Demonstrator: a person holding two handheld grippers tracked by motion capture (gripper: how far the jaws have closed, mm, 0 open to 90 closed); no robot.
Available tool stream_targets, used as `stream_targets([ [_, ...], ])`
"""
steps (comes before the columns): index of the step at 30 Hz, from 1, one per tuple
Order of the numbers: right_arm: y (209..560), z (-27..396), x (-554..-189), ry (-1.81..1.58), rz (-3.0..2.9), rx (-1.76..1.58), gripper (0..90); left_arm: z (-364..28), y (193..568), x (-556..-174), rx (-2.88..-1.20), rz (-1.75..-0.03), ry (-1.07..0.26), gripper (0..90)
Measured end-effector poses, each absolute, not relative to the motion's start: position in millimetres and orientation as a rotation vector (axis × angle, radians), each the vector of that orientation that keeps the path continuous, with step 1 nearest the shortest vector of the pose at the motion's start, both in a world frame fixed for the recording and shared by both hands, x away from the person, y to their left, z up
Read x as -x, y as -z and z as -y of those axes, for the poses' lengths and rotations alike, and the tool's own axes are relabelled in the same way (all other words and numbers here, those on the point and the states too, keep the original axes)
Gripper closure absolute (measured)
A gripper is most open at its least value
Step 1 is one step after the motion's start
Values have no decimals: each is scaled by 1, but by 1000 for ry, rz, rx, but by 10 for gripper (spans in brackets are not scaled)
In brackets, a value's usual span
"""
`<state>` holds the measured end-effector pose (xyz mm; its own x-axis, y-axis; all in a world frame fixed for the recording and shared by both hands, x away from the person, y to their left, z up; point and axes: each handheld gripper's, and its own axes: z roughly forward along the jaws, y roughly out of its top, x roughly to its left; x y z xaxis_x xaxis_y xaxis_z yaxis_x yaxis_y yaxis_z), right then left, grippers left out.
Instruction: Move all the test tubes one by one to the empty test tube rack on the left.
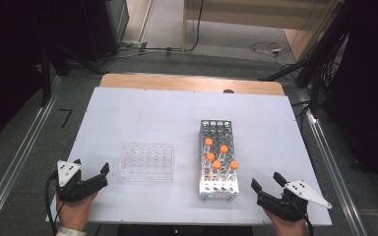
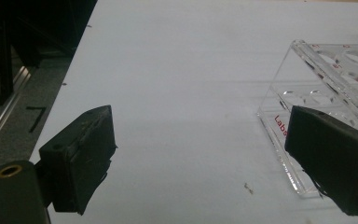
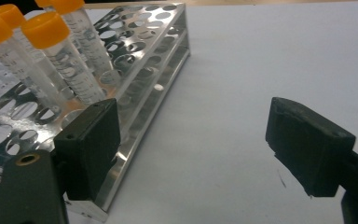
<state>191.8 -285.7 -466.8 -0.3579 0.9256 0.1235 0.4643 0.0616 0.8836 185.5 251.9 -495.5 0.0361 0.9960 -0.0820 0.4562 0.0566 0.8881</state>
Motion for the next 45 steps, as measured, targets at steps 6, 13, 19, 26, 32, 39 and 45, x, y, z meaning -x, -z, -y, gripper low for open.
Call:
stream_targets([
  [6, 464, 272, -194, -1267, -1902, -1339, 174, -252, 495, -185, -1511, -1535, -855, 86],
  [13, 459, 257, -193, -1308, -1939, -1276, 199, -252, 496, -185, -1511, -1534, -855, 86],
  [19, 457, 246, -194, -1329, -1969, -1236, 247, -252, 496, -185, -1513, -1534, -856, 85],
  [26, 456, 238, -198, -1350, -2005, -1187, 366, -252, 496, -185, -1509, -1535, -858, 85],
  [32, 458, 232, -203, -1329, -2022, -1141, 475, -252, 496, -185, -1511, -1534, -855, 85],
  [39, 461, 221, -209, -1291, -2040, -1097, 599, -253, 496, -185, -1502, -1535, -860, 86],
  [45, 463, 217, -213, -1268, -2044, -1093, 634, -253, 496, -184, -1497, -1536, -859, 86],
])
